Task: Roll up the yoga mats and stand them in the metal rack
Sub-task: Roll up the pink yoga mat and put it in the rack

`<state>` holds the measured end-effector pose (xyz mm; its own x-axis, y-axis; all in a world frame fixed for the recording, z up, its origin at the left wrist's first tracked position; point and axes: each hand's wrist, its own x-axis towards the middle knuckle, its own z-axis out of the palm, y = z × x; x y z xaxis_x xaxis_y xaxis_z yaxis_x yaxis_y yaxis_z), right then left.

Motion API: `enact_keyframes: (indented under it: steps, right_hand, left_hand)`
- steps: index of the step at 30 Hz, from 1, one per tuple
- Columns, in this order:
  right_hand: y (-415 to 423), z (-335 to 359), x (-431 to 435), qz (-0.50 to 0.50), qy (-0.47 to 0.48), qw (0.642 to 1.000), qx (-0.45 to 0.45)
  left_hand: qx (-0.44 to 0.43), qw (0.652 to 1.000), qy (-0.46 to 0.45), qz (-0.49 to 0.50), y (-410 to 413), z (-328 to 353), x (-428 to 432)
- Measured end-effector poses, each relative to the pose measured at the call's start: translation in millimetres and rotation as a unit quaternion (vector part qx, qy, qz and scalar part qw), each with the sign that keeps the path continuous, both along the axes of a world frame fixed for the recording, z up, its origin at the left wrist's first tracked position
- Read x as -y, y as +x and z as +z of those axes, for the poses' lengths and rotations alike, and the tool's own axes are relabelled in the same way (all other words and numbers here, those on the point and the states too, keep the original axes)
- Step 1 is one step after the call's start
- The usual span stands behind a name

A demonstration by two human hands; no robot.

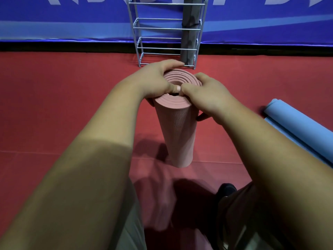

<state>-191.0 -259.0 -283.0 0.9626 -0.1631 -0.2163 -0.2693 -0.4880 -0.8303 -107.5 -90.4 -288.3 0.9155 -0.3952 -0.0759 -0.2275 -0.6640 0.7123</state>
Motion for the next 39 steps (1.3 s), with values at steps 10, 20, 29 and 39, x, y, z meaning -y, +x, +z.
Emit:
enact_keyframes:
  steps: [10, 20, 29, 39]
  right_hand:
    - [-1, -5, 3, -0.018, -0.036, 0.999, 0.0]
    - [-33, -22, -4, 0.05, -0.075, 0.994, -0.07]
    - [11, -43, 26, 0.101, -0.106, 0.988, 0.036]
    - [-6, -9, 27, 0.146, 0.049, 0.986, -0.059]
  left_hand:
    - [0.039, 0.999, 0.028, -0.018, 7, 1, 5]
    - [0.026, 0.999, 0.018, 0.005, 8, 3, 3]
    - [0.014, 1.0, 0.016, -0.017, 8, 5, -2]
    - [0.007, 1.0, 0.006, 0.002, 5, 2, -3]
